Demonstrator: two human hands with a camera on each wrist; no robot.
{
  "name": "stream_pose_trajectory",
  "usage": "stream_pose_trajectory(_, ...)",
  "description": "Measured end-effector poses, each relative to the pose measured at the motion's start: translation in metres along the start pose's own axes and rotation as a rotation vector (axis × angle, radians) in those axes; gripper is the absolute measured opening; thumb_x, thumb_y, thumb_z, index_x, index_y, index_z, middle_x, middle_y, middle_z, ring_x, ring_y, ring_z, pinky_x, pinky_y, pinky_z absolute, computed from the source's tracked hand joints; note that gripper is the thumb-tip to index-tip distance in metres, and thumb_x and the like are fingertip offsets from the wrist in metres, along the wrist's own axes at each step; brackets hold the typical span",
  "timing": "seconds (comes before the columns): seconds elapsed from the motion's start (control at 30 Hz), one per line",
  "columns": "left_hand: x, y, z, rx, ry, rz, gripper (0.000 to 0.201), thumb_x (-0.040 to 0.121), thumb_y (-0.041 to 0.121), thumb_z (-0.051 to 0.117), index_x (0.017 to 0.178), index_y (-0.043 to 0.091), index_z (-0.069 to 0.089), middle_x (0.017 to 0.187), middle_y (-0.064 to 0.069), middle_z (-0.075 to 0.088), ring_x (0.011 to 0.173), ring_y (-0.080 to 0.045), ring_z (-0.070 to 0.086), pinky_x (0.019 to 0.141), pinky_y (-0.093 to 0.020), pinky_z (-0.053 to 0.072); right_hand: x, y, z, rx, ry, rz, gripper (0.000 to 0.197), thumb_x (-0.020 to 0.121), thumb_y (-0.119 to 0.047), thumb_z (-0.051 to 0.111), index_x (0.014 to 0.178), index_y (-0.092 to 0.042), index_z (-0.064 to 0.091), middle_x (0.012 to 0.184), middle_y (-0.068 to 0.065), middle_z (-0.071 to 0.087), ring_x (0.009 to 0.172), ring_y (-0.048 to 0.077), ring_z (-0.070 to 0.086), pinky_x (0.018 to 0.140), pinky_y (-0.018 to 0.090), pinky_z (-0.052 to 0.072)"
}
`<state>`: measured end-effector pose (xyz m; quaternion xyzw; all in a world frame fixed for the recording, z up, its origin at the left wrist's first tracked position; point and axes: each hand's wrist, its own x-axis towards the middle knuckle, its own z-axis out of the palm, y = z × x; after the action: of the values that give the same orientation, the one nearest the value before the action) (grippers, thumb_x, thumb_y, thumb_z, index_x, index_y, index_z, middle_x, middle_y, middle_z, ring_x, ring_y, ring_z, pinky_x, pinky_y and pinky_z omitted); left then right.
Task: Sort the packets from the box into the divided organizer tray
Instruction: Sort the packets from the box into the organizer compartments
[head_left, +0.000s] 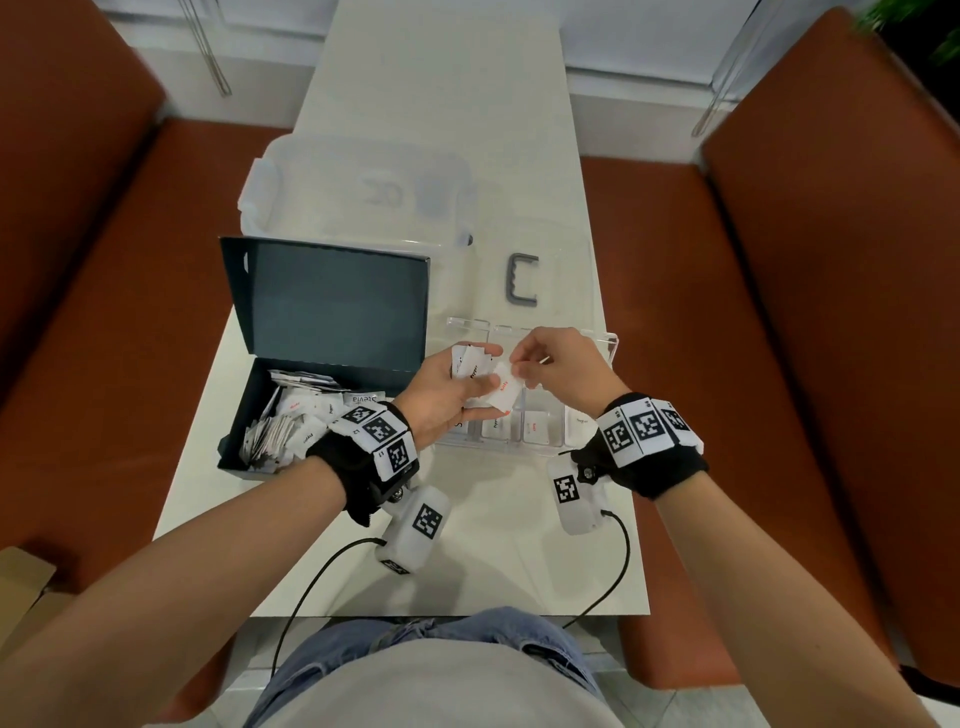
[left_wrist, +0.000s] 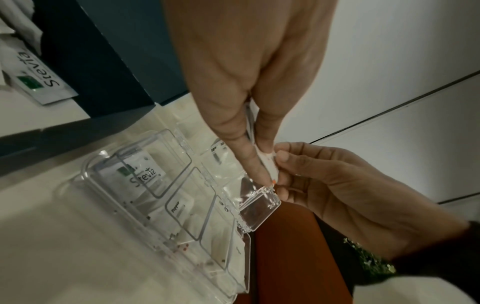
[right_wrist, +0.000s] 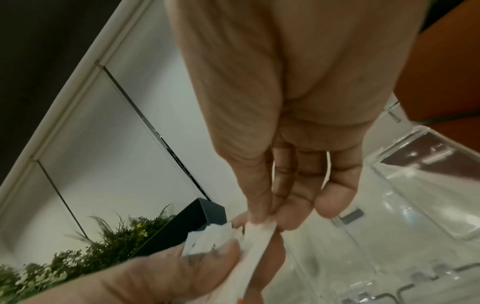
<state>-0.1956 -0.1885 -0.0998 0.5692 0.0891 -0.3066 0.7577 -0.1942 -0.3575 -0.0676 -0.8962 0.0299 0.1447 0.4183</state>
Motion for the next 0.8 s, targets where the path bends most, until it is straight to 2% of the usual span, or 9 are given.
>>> stream_pose_trajectory(0.1,0.001,-0.003,0.004,0.038,0.011,0.011,0.034,0.089,-0.005,0.061,0.117,0.013,0.059,0.114,-0.012,0.062,0.100,-0.027,0.067,0.068,-0.034,0.061,0.002,0.005,-0.007,-0.027,-0.063,0.027,0.012,0.082,-0.008,0.071,0.093,-0.011,0.067,0.074,0.006,0.068,0.065,0.009,0.060,0.067,0.020,0.045)
stream_pose_trajectory(0.17,0.002,-0.003,0.006,0.051,0.013,0.011,0.031,0.090,-0.004,0.060,0.117,0.012,0.059,0.116,-0.015,0.061,0.106,-0.030,0.065,0.072,-0.037,0.061,0.004,0.008,-0.011,-0.038,-0.072,0.031,0.009,0.082,-0.006,0.071,0.089,-0.010,0.070,0.074,0.006,0.067,0.063,0.008,0.058,0.066,0.019,0.044)
stream_pose_trajectory(0.23,0.003,-0.003,0.006,0.047,0.006,0.007,0.030,0.092,-0.003,0.058,0.120,0.009,0.058,0.116,-0.018,0.063,0.105,-0.028,0.066,0.077,-0.041,0.060,0.010,0.015,-0.018,-0.083,-0.015,0.044,0.007,0.084,-0.006,0.069,0.090,-0.010,0.071,0.077,0.001,0.065,0.066,0.005,0.056,0.063,0.012,0.042)
stream_pose_trajectory(0.3,0.003,-0.002,0.004,0.049,0.007,0.001,0.028,0.094,-0.002,0.055,0.120,0.009,0.057,0.114,-0.021,0.066,0.100,-0.027,0.069,0.079,-0.041,0.060,0.016,0.025,-0.026,-0.194,0.061,0.065,0.008,0.086,-0.009,0.067,0.093,-0.009,0.071,0.083,-0.001,0.064,0.075,0.008,0.055,0.059,0.007,0.037)
stream_pose_trajectory(0.37,0.003,0.000,0.000,0.044,0.020,-0.003,0.027,0.095,-0.003,0.054,0.118,0.010,0.057,0.113,-0.022,0.067,0.101,-0.028,0.069,0.080,-0.041,0.059,0.022,0.035,-0.026,-0.291,0.031,0.109,0.010,0.088,-0.008,0.064,0.095,-0.007,0.071,0.093,0.005,0.066,0.085,0.014,0.056,0.070,0.015,0.042)
stream_pose_trajectory(0.43,0.002,0.001,-0.003,0.044,0.027,-0.003,0.028,0.095,-0.004,0.053,0.119,0.010,0.057,0.114,-0.022,0.066,0.102,-0.029,0.069,0.081,-0.040,0.059,0.026,0.045,-0.017,-0.395,-0.073,0.143,0.011,0.089,-0.005,0.062,0.095,-0.007,0.071,0.103,0.009,0.068,0.095,0.021,0.061,0.085,0.030,0.050)
stream_pose_trajectory(0.53,0.000,0.003,-0.006,0.056,0.028,-0.005,0.029,0.095,-0.004,0.052,0.121,0.009,0.056,0.115,-0.021,0.066,0.103,-0.028,0.068,0.084,-0.042,0.058,0.027,0.054,0.002,-0.541,-0.159,0.155,0.017,0.088,-0.003,0.058,0.092,-0.014,0.071,0.106,0.005,0.068,0.102,0.027,0.061,0.094,0.042,0.048)
stream_pose_trajectory(0.8,-0.006,0.002,-0.007,0.048,0.043,-0.020,0.032,0.096,-0.004,0.051,0.127,0.005,0.053,0.115,-0.022,0.066,0.106,-0.030,0.067,0.083,-0.041,0.058,0.025,0.069,0.022,-0.624,-0.113,0.128,0.026,0.086,-0.006,0.057,0.086,-0.030,0.069,0.083,-0.013,0.062,0.096,0.018,0.059,0.094,0.040,0.030)
